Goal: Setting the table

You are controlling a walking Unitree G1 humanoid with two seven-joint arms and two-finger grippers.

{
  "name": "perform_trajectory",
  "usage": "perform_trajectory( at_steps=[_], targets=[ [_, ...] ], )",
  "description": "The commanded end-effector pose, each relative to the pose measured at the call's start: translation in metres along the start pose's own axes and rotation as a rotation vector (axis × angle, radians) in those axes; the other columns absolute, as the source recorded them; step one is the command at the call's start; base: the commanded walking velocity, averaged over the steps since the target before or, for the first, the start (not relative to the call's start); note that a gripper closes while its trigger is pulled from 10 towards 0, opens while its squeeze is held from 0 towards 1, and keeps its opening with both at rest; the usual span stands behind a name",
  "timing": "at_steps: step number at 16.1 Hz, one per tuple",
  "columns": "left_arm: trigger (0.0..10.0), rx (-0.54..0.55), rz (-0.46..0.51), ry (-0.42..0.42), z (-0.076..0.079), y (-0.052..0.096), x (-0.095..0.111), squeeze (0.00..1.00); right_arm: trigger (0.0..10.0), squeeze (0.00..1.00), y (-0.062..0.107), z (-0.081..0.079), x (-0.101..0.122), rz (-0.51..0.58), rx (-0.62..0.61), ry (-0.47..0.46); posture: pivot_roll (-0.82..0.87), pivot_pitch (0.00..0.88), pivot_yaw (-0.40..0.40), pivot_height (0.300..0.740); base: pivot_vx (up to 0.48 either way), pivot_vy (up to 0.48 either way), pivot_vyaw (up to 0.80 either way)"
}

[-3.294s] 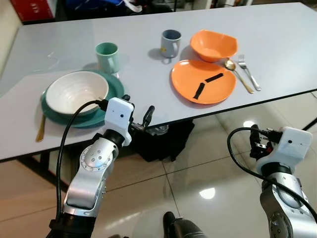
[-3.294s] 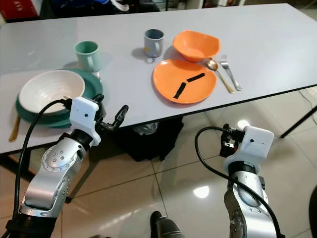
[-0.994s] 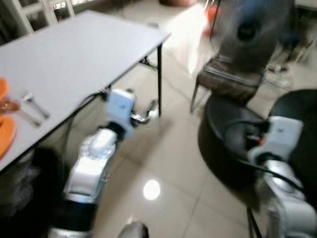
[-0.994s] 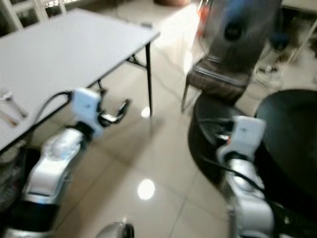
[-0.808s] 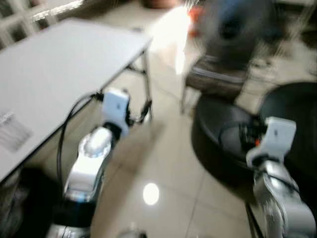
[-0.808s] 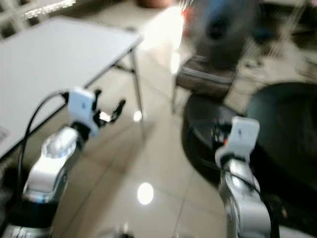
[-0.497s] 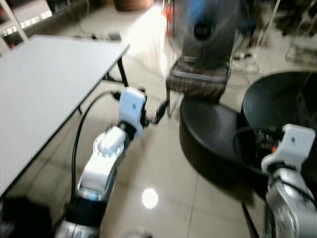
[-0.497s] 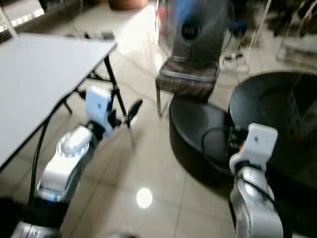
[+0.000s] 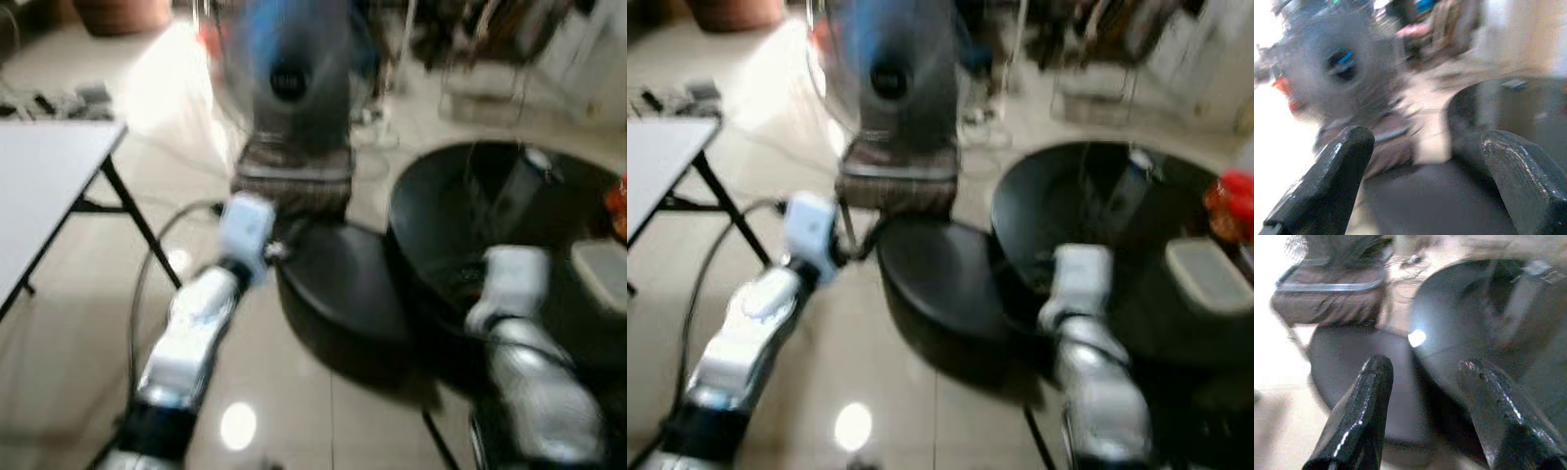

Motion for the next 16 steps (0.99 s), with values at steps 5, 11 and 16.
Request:
perform_trajectory(
  at_steps=[5,11,16],
  targets=[
    [10.0,0.125,-0.583,0.116,-0.021,0.052,-0.169,0.00,10.0,0.00,0.004,-0.035,-0.139,-0.421,0.139,-0.196,0.08,0.108,-0.054,0.740,0.000,0.000,0.00],
    [10.0,0.130,-1.008,0.080,-0.009,0.114,-0.249,0.00,10.0,0.00,0.038,-0.051,-0.213,-0.731,0.131,-0.197,0.08,0.096,-0.028,0.740,0.000,0.000,0.00],
    [10.0,0.067,-1.047,0.090,0.038,0.109,-0.260,0.00,10.0,0.00,0.048,-0.054,-0.225,-0.766,0.127,-0.216,0.07,0.088,-0.013,0.740,0.000,0.000,0.00]
  ],
)
Point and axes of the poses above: a point about 5 cm out from each wrist's last joint towards the gripper, its own y axis pointing back from the gripper into the wrist, its own x axis along the axis of the wrist's last joint, z = x × y, the point moved 5 cm from there along -y, pointing out of the wrist towards the gripper, and after that the axes turned 10 degrees about y, right-handed, at the moved point
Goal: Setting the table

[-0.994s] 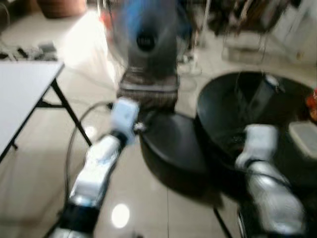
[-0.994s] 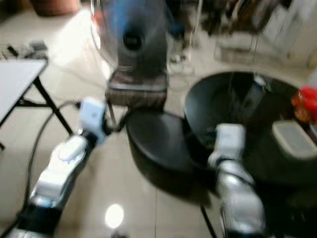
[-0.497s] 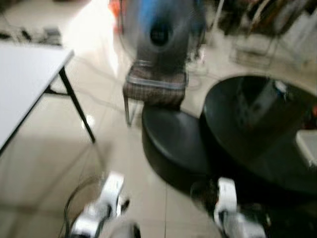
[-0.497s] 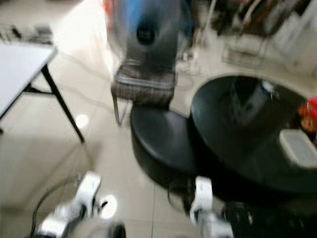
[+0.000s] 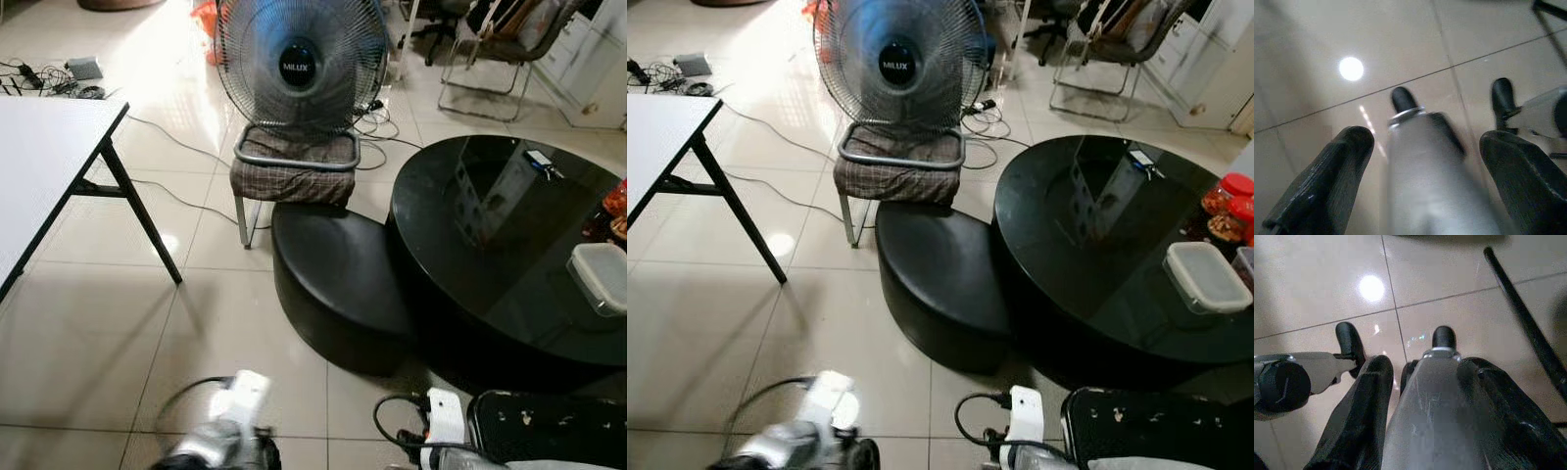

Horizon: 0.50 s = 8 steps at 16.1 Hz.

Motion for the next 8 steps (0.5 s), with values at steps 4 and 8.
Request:
perform_trajectory(
  at_steps=[4,8],
  targets=[
    [10.0,-0.018,-0.004,-0.037,0.025,-0.003,0.001,0.00,10.0,0.00,0.000,0.001,-0.007,-0.008,-0.010,-0.017,0.07,0.084,-0.012,0.740,0.000,0.000,0.00],
    [10.0,-0.018,-0.004,-0.037,0.025,-0.003,0.001,0.00,10.0,0.00,0.000,0.001,-0.007,-0.008,-0.010,-0.017,0.07,0.084,-0.012,0.740,0.000,0.000,0.00]
  ],
)
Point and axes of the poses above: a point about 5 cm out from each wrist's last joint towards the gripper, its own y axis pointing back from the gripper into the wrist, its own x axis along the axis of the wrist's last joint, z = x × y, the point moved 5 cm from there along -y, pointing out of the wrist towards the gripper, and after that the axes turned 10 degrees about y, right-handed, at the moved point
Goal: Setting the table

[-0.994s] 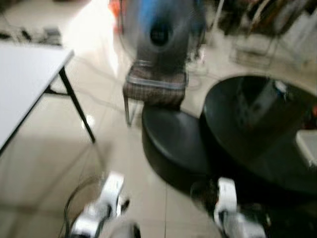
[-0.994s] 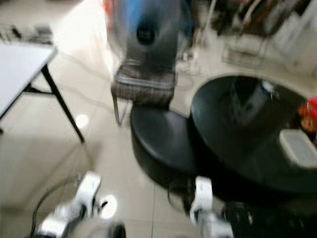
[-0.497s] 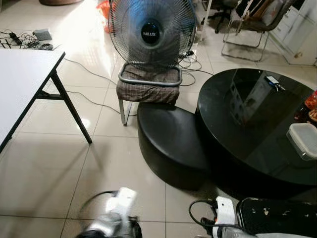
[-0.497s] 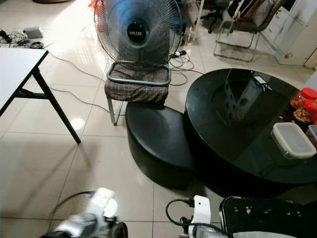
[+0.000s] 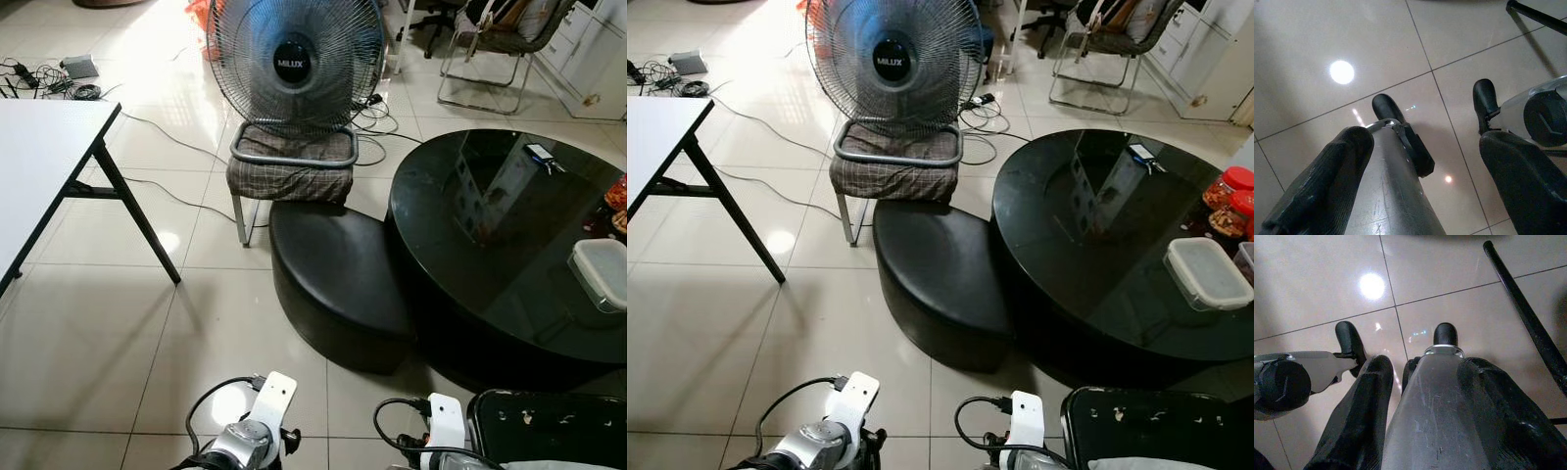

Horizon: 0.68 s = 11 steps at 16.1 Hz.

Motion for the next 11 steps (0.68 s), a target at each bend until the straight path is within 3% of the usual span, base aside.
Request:
perform_trajectory(
  at_steps=[1,11],
  targets=[
    [10.0,0.001,-0.008,-0.008,0.0013,-0.0002,-0.0033,0.00,10.0,0.00,0.0001,0.0009,-0.0038,-0.011,-0.007,-0.008,0.07,0.084,-0.012,0.740,0.000,0.000,0.00],
    [10.0,0.001,-0.008,-0.008,0.0013,-0.0002,-0.0033,0.00,10.0,0.00,0.0001,0.0009,-0.0038,-0.011,-0.007,-0.008,0.07,0.084,-0.012,0.740,0.000,0.000,0.00]
  ],
)
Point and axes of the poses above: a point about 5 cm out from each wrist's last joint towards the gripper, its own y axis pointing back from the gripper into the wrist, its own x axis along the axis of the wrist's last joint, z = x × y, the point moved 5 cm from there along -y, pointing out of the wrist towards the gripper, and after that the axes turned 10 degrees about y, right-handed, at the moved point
